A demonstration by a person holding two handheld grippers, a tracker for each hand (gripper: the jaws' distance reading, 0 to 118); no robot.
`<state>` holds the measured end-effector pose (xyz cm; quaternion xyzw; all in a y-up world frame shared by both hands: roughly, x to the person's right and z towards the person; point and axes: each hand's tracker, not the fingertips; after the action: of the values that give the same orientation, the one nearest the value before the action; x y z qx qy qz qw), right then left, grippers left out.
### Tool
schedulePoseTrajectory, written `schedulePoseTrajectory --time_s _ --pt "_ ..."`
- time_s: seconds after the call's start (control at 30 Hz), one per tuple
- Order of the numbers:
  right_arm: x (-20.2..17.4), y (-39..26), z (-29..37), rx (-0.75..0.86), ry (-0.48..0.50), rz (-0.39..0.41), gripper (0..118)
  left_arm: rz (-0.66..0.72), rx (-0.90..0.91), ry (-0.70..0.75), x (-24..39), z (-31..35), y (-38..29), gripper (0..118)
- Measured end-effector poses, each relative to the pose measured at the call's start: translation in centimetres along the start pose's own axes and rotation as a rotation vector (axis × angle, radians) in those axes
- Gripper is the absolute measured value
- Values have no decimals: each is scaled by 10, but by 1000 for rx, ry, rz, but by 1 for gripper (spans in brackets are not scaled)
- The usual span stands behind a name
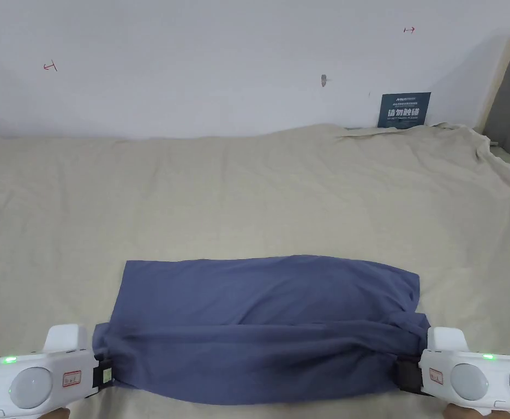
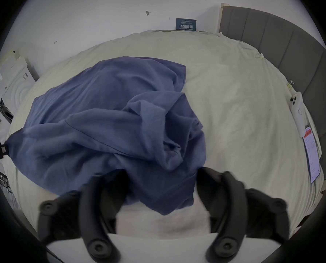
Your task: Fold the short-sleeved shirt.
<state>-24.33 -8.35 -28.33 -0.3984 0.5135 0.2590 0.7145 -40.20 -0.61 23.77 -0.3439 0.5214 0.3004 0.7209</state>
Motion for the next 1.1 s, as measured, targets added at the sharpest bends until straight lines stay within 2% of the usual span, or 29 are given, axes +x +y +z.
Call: schedulePoseTrajectory --time_s 0.07,0.1,0.13,0.2,0.33,0.5,0.7,0.93,1.1 --pt "-8 -3 10 12 48 -7 13 5 -6 0 -3 -3 -3 5" --pt "-12 -5 14 12 41 2 12 8 -9 0 -4 -4 -5 5" --pt "-14 -6 17 23 93 33 11 11 -12 2 -5 -4 -7 5" --pt "-20 -8 33 44 62 60 10 16 -13 4 -9 -5 -12 5" --pt "-10 -16 67 102 118 21 10 32 -11 -1 -17 3 -20 5" --pt "-5 -39 110 124 160 51 10 57 -5 -18 -23 29 -39 5" --pt "2 -86 148 96 181 17 10 35 -25 -30 -29 59 -80 5" --pt "10 -133 144 28 156 -15 10 23 -91 1 -28 67 -135 5" --pt "9 -147 112 -43 98 -27 11 19 -144 37 -30 38 -156 5"
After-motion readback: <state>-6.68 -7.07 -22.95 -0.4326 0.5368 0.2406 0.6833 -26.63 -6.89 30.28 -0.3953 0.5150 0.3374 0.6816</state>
